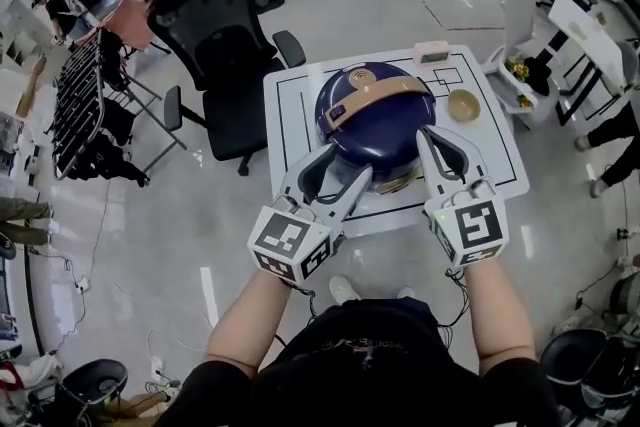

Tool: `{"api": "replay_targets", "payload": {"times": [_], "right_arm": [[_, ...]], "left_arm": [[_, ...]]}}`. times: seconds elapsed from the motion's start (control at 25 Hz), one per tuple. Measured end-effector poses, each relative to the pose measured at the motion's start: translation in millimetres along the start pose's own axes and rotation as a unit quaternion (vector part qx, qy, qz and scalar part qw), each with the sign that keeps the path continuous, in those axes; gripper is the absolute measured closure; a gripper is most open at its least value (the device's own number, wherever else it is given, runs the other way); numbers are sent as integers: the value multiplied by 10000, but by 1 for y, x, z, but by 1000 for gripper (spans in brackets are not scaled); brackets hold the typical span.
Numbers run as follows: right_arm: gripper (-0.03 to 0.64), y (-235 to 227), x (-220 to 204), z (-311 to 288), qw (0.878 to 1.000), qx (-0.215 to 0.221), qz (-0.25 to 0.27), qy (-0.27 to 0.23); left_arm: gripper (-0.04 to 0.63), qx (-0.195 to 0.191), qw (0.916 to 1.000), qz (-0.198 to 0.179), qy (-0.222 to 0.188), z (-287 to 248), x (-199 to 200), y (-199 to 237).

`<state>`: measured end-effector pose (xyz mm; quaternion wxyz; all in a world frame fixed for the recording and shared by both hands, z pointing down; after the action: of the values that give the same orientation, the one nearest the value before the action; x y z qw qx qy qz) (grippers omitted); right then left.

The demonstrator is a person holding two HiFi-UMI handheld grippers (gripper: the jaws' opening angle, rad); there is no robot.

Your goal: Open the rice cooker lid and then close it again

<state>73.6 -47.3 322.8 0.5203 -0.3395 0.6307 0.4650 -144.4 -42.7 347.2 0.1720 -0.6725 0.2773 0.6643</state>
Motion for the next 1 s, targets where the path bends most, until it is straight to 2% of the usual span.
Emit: {"api": "replay_targets", "payload": {"times": [0.2,0.68,0.84,1.0], "right_arm": [[615,-16,2,19,9992,216,-298,-170],[615,-64,-15,82,9906,1071,-799,-298],[616,-71,-18,106,9875,1311,-782,-388],[615,-75,-20,130,9851,1461,-799,-427]], "left_arm": [[360,148,9998,-106,-125,-12,10,-27],[414,979,9948,-173,-221,-26,5,-125],[463,1280,9911,-200,-305,-24,1,-157],[552,1539,9872,-165,-377,-17,-5,-186]]}}
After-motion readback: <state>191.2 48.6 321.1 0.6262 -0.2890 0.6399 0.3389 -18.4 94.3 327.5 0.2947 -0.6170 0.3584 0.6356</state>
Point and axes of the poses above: the fingertips, and each gripper's own axes: z backward along the fingers, y to its left, x out of its top, the point moved 10 cm from there along z, backward along the fingers, and after that the axes turned 9 degrees about -x, right-handed, at the moved point
